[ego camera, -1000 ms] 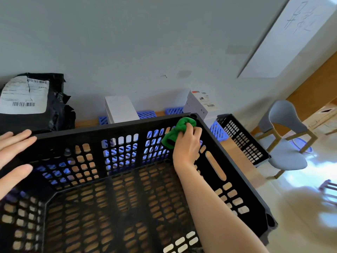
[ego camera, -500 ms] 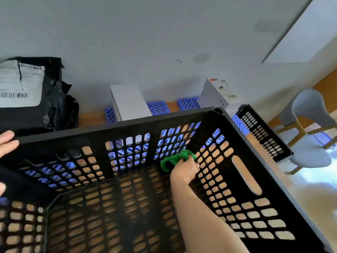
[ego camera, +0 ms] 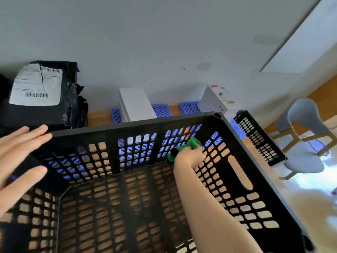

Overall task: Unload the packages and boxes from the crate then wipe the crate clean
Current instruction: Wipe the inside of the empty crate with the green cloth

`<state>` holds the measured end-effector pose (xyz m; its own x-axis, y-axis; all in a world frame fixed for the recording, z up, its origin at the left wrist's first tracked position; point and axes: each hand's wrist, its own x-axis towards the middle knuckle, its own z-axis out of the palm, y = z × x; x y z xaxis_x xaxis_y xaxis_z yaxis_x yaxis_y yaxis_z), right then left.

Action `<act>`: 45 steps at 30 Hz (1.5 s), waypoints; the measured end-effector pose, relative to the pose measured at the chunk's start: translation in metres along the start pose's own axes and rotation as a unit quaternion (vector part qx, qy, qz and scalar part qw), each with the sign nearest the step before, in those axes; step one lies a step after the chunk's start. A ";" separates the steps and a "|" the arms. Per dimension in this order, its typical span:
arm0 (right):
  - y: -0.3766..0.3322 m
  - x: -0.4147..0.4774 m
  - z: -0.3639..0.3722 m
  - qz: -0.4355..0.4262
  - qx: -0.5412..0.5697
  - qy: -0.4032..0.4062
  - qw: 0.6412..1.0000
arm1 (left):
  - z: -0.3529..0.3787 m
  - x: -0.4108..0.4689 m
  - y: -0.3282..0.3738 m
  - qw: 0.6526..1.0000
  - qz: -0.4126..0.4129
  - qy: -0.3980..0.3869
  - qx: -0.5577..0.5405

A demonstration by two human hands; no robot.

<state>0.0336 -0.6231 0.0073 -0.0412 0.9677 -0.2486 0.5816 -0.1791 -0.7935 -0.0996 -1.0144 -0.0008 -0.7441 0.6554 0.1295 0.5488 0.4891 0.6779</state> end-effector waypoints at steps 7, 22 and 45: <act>-0.037 -0.008 -0.049 -0.254 0.034 0.046 0.966 | -0.001 -0.004 0.007 0.996 -0.026 0.002 0.088; 0.064 0.024 0.020 -0.162 -0.138 -0.015 0.977 | -0.017 -0.003 -0.001 0.981 0.000 -0.010 0.192; -0.016 -0.074 -0.032 -0.548 -0.010 -0.040 0.835 | -0.024 -0.030 0.124 0.981 -0.035 0.054 0.183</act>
<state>0.0535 -0.6857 0.0558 -0.6118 0.5327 0.5847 0.1727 0.8113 -0.5585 -0.0184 -0.9866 0.0965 -0.8101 0.5579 0.1801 0.5799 0.7175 0.3858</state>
